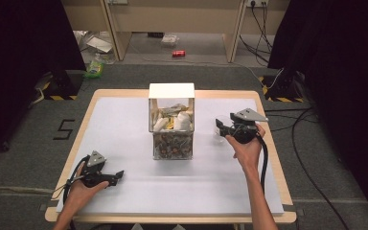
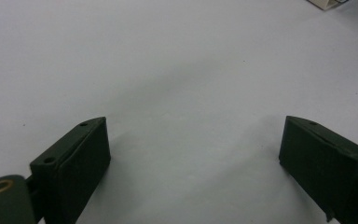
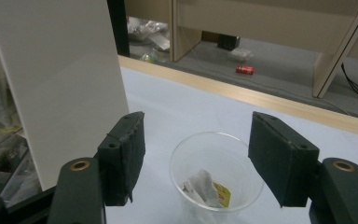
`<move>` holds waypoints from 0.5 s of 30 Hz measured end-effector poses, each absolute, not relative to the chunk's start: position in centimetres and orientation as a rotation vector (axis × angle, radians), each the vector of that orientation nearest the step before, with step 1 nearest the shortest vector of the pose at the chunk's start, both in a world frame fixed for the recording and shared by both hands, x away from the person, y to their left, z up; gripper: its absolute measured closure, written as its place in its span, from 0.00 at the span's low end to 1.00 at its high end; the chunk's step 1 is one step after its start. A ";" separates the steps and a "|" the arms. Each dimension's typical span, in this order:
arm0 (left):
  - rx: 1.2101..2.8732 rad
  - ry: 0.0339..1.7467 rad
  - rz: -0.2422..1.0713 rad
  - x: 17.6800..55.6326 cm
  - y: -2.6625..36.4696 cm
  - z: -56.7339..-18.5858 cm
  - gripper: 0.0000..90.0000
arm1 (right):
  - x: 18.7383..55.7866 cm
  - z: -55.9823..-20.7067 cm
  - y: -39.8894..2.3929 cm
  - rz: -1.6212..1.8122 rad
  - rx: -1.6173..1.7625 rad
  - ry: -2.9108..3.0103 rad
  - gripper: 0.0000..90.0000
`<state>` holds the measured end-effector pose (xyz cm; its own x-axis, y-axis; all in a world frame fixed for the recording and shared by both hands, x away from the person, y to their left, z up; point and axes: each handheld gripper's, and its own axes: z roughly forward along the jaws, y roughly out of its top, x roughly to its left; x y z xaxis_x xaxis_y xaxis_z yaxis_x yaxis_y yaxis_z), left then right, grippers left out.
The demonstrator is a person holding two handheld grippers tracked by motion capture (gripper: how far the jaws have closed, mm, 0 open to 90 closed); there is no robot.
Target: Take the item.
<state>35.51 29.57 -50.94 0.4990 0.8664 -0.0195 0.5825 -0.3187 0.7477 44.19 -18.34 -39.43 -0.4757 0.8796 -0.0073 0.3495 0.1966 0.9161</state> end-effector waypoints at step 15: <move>2.032 1.185 0.508 35.5 29.6 -50.9 0.09 | 43.2 -39.5 -18.8 1.271 1.166 1.922 0.40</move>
